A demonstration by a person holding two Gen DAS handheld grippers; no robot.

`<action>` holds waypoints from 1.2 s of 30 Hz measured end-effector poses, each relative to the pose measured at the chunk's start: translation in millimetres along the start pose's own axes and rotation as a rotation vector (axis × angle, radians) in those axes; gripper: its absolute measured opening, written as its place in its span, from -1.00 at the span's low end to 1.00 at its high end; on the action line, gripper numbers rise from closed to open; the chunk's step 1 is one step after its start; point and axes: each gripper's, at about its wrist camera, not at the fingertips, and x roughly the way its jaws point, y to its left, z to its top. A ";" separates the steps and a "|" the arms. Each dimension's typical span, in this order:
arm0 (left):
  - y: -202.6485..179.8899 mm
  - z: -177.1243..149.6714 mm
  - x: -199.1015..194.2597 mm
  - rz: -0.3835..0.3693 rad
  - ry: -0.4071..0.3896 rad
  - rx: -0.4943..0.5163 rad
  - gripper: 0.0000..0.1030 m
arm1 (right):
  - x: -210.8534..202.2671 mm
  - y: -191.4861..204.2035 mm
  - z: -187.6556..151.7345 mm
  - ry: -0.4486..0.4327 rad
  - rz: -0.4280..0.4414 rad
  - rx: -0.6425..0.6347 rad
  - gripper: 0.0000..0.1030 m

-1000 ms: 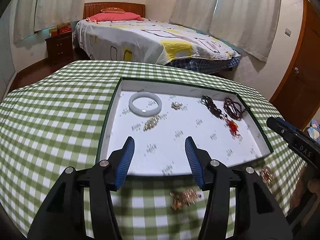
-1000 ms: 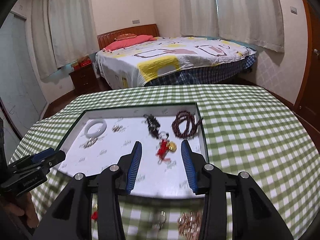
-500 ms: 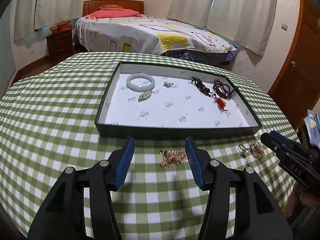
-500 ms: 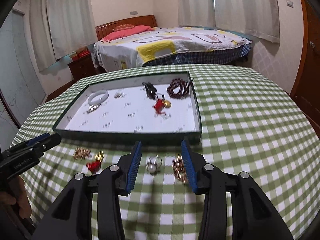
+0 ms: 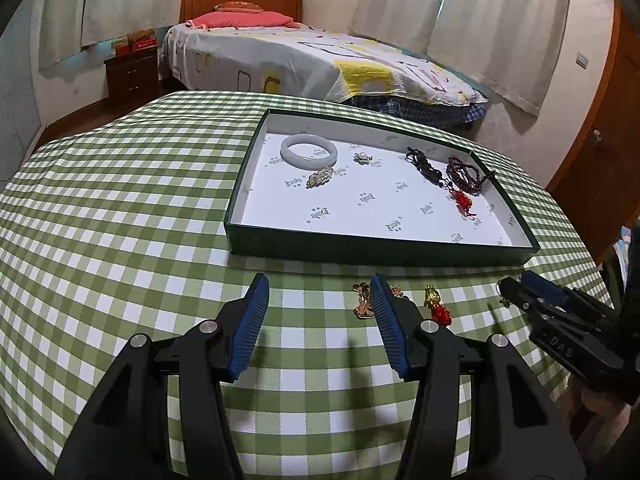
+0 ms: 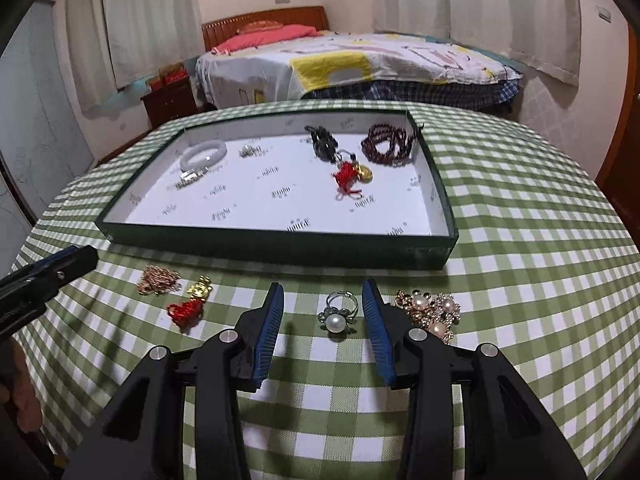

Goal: Organize jewelry
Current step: 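Close the right tool on the pearl ring while the left tool approaches the gold chain, then grasp the gold chain with the left tool while the right tool holds the pearl ring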

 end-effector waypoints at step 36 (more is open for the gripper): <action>-33.6 -7.6 34.3 -0.032 0.061 0.042 -0.01 | -22.7 -17.3 4.8 -0.016 -0.005 0.023 -0.56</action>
